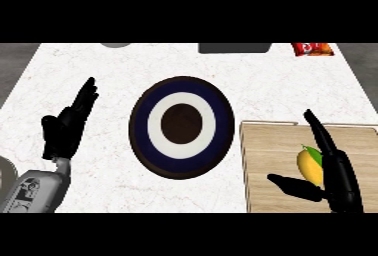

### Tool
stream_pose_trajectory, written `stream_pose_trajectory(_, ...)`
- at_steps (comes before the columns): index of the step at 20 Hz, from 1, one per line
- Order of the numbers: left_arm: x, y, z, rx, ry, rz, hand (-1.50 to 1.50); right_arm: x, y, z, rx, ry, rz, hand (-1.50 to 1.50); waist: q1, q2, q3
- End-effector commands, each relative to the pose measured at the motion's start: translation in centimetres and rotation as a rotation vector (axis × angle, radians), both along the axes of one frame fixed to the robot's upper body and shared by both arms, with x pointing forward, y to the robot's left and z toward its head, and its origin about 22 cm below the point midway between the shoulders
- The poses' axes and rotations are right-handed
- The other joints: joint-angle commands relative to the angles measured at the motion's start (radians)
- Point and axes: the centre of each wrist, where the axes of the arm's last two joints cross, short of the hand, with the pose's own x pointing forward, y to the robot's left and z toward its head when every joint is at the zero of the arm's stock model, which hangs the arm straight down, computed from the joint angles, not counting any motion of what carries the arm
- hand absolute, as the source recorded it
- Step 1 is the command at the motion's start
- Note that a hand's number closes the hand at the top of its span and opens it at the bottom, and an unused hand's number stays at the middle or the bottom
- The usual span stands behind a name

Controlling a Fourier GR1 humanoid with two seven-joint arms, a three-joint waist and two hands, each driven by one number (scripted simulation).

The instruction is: Pick the lemon from the tray and place it in the plate

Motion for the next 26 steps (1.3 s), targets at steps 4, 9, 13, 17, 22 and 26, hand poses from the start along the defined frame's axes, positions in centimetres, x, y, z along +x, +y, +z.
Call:
stream_pose_trajectory(4, 0.6, 0.1, 0.8, 0.011, -0.008, 0.010, 0.00, -0.4, -2.9, 7.7, -0.242, 0.162, -0.080, -1.50, 0.001, -0.001, -0.002)
stream_pose_trajectory(9, 1.3, -0.3, 0.2, 0.002, 0.009, 0.001, 0.00, -1.2, -2.6, 10.8, -0.354, 0.421, -0.078, -1.50, 0.000, 0.003, -0.003)
stream_pose_trajectory(13, 0.5, -1.9, -0.5, -0.025, 0.011, -0.019, 0.00, -1.4, -2.3, 13.2, -0.399, 0.505, -0.088, -1.50, 0.010, 0.002, 0.000)
stream_pose_trajectory(17, 0.3, 0.7, -0.6, 0.006, 0.000, -0.014, 0.00, 0.1, -2.8, 12.3, -0.356, 0.591, -0.103, -1.50, 0.018, 0.004, 0.001)
stream_pose_trajectory(22, 0.8, -0.4, -0.3, -0.001, 0.014, -0.025, 0.00, 1.8, -3.4, 13.2, -0.364, 0.625, -0.091, -1.50, 0.017, 0.004, 0.001)
stream_pose_trajectory(26, 1.3, -0.5, 0.7, -0.003, 0.001, -0.015, 0.00, 2.6, -2.2, 9.3, -0.405, 0.702, -0.085, -1.50, 0.020, 0.004, 0.001)
